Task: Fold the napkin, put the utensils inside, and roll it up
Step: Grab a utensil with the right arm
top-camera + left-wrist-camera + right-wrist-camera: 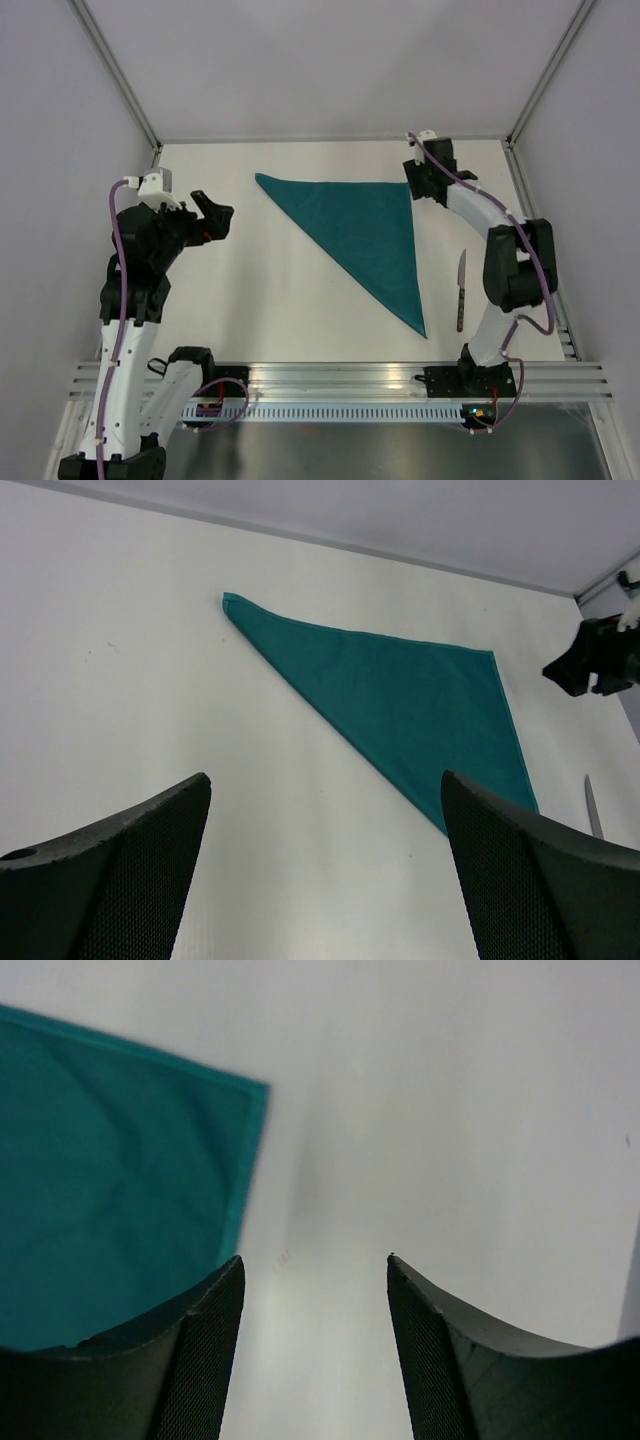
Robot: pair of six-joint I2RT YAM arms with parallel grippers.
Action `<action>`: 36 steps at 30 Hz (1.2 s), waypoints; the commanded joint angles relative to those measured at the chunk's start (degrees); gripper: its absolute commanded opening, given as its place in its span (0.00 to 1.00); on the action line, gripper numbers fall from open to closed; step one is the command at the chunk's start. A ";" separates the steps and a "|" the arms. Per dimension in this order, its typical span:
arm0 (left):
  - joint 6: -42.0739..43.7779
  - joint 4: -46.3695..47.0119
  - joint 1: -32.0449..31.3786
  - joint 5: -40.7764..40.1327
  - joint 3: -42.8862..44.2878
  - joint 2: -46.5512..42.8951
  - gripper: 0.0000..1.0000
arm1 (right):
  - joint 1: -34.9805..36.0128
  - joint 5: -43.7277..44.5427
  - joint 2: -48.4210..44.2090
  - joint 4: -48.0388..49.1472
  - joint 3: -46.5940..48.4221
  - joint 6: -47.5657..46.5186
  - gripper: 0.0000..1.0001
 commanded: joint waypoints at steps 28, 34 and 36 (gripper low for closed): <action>0.97 -0.27 0.39 7.38 -7.00 -4.75 1.00 | -17.30 -11.59 -22.01 -33.05 -24.13 -8.11 0.60; 1.14 -0.18 0.39 6.94 -7.00 -4.40 1.00 | -17.13 -14.06 -18.66 -37.37 -23.07 -12.77 0.60; 1.14 -0.27 0.39 6.85 -7.00 -4.31 1.00 | -17.13 -13.53 -17.44 -37.90 -23.60 -14.17 0.60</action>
